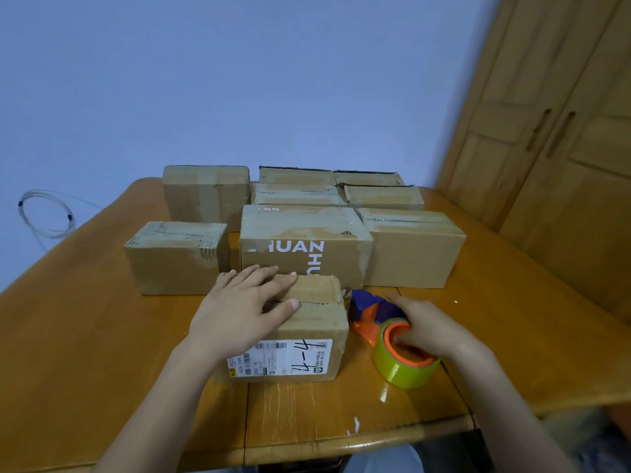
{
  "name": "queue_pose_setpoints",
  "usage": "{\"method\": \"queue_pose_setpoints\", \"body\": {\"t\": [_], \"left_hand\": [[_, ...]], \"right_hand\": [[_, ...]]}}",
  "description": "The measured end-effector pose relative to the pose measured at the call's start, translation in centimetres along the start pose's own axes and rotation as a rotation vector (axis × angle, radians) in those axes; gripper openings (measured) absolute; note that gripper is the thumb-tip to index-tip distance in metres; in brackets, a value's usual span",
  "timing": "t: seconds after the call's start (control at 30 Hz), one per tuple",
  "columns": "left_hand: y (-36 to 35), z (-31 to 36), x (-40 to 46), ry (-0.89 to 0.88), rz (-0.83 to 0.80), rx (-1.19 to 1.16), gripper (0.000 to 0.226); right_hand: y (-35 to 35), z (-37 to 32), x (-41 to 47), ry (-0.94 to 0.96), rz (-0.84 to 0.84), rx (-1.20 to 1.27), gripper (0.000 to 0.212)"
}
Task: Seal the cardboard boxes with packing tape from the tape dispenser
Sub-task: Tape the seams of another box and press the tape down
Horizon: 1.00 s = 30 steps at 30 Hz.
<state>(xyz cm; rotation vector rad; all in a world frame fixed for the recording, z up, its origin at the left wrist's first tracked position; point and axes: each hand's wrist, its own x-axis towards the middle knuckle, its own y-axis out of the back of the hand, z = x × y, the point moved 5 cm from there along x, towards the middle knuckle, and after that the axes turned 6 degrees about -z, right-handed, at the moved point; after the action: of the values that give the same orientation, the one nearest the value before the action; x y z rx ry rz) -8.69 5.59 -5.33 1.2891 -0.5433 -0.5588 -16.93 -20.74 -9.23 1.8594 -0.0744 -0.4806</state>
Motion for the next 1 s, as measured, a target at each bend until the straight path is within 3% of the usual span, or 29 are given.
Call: {"method": "queue_pose_setpoints", "body": {"t": [0.2, 0.33, 0.4, 0.43, 0.53, 0.57, 0.7, 0.8, 0.9, 1.0], "left_hand": [[0.2, 0.0, -0.3, 0.002, -0.003, -0.026, 0.114], [0.1, -0.2, -0.1, 0.001, -0.038, -0.076, 0.115], [0.7, -0.4, 0.1, -0.012, -0.038, -0.213, 0.112], [1.4, -0.3, -0.1, -0.011, 0.001, -0.315, 0.100], [4.3, 0.7, -1.4, -0.001, 0.243, -0.631, 0.030], [5.1, 1.5, -1.8, -0.008, 0.260, -0.777, 0.023], [5.7, 4.9, -2.1, 0.031, 0.101, -1.258, 0.058], [5.9, 6.6, -1.9, 0.021, -0.003, -1.408, 0.076], [7.0, 7.3, -2.0, -0.078, 0.031, -1.457, 0.073], [7.6, 7.0, -2.2, -0.129, 0.119, -1.426, 0.051]], "right_hand": [[-0.3, 0.7, 1.1, 0.023, 0.244, -0.012, 0.073], [3.5, 0.9, -1.1, 0.277, 0.587, 0.213, 0.077], [5.7, -0.3, -3.0, 0.451, 0.693, 0.290, 0.081], [6.6, -1.0, -3.9, 0.524, 0.727, 0.318, 0.079], [8.7, -2.8, -5.9, 0.664, 0.849, 0.348, 0.072], [9.3, -3.4, -6.4, 0.690, 0.891, 0.352, 0.072], [10.8, -6.1, -8.0, 0.800, 1.004, 0.333, 0.072], [11.5, -7.9, -8.9, 0.851, 1.065, 0.335, 0.074], [11.6, -9.1, -9.1, 0.894, 1.081, 0.307, 0.076], [11.6, -9.5, -8.8, 0.903, 1.073, 0.304, 0.075]]}}
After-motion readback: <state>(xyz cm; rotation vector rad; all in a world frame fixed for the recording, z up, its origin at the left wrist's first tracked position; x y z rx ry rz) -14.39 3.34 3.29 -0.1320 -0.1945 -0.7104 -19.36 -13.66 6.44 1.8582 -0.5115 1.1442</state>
